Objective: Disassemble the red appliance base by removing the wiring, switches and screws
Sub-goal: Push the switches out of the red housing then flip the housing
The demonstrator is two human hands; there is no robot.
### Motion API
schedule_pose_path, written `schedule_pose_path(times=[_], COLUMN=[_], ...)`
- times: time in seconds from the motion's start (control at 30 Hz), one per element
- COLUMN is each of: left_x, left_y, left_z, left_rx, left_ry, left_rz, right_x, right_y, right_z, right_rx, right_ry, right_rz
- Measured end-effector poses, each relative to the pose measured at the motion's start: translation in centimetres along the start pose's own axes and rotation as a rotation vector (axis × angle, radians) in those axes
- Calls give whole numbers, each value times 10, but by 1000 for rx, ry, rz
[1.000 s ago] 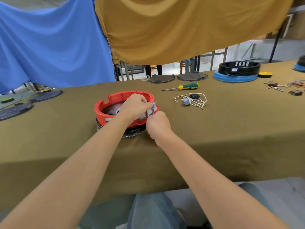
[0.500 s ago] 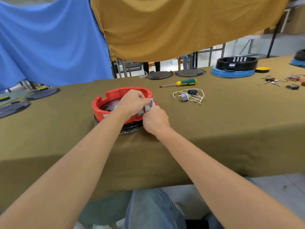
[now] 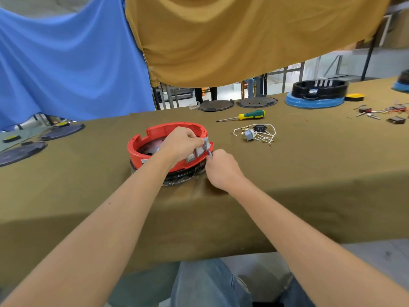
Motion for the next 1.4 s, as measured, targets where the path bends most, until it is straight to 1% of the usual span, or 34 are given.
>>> schedule_pose_path(times=[0.1, 0.23, 0.33, 0.43, 0.53, 0.67, 0.83, 0.9, 0.97, 1.03, 1.1, 1.17, 1.3, 1.4], left_x=[0, 0, 0, -1, -1, -1, -1, -2, -3, -3, -4, -5, -6, -7], left_y=[0, 0, 0, 0, 1, 0, 0, 1, 2, 2, 2, 2, 2, 2], left_z=[0, 0, -1, -1, -2, -2, -3, -3, -3, -3, -3, -4, -4, -4], left_rx=[19, 30, 21, -1, -4, -8, 12, 24, 35, 34, 30, 22, 31, 29], left_ry=[3, -3, -13, -24, -28, -27, -12, -3, -3, -12, -19, -28, -35, -37], left_rz=[1, 1, 0, 4, 14, 17, 17, 10, 6, 11, 15, 13, 22, 28], right_x=[-5, -7, -3, -1, 0, 5, 12, 11, 5, 1, 4, 7, 11, 12], right_y=[2, -6, -14, -20, -23, -20, -15, -12, -9, -10, -17, -26, -24, -17], right_z=[4, 7, 10, 19, 25, 10, -25, -25, -14, 2, 15, 23, 28, 26], right_rx=[35, 27, 19, -40, -184, -333, -395, -405, -396, -322, -216, -164, -293, -539], right_ry=[26, 27, 60, 96, 115, 64, -46, -39, 19, 72, 96, 107, 124, 195], right_rz=[21, 9, 41, 18, -35, -84, -98, -120, -114, -78, -23, 24, -2, -120])
Point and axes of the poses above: each hand's wrist, its own x-axis towards the middle knuckle, its own z-axis out of the palm, y = z × x, the point moved 1 cm from there along x, towards the middle knuckle, and after that the axes turned 6 degrees about -y, right-handed, at the moved point
